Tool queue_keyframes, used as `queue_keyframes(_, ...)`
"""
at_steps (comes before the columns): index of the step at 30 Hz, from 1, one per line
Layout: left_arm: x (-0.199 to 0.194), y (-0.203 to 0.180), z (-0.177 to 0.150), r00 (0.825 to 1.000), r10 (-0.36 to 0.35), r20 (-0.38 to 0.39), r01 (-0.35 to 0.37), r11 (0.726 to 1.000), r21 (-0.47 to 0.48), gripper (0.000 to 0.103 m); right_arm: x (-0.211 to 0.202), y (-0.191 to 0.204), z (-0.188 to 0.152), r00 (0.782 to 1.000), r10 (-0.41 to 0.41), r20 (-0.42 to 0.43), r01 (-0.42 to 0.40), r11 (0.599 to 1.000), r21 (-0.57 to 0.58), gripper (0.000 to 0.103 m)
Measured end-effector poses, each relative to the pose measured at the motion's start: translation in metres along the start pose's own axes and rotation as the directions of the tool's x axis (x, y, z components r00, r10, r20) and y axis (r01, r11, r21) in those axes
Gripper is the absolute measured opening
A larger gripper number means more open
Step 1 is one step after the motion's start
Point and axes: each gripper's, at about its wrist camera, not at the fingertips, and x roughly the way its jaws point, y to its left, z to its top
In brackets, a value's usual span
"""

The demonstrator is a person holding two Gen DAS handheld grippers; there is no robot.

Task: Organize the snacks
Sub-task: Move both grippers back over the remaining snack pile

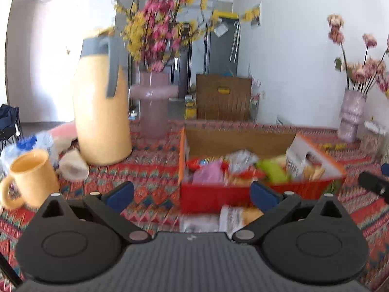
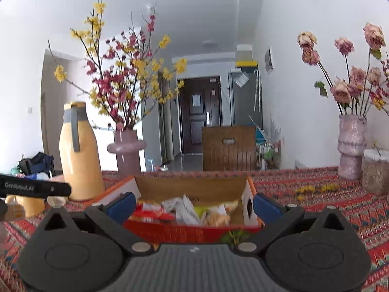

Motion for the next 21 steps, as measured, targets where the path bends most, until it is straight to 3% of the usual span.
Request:
queue_keyframes(10,0.027,0.017,-0.044,0.997,0.030,-0.077,-0.034,0.998,-0.055,0.103,0.016,0.000,-0.042,0.990,0.008,-0.142,-0.001,0.999,0.048,0.103)
queue_keyframes(21,0.025,0.019,-0.046,0.998,0.004,-0.059,-0.008,0.997,-0.076,0.103,0.028,-0.001,-0.055,0.980,-0.005,-0.197,0.017,0.998,0.059,0.103)
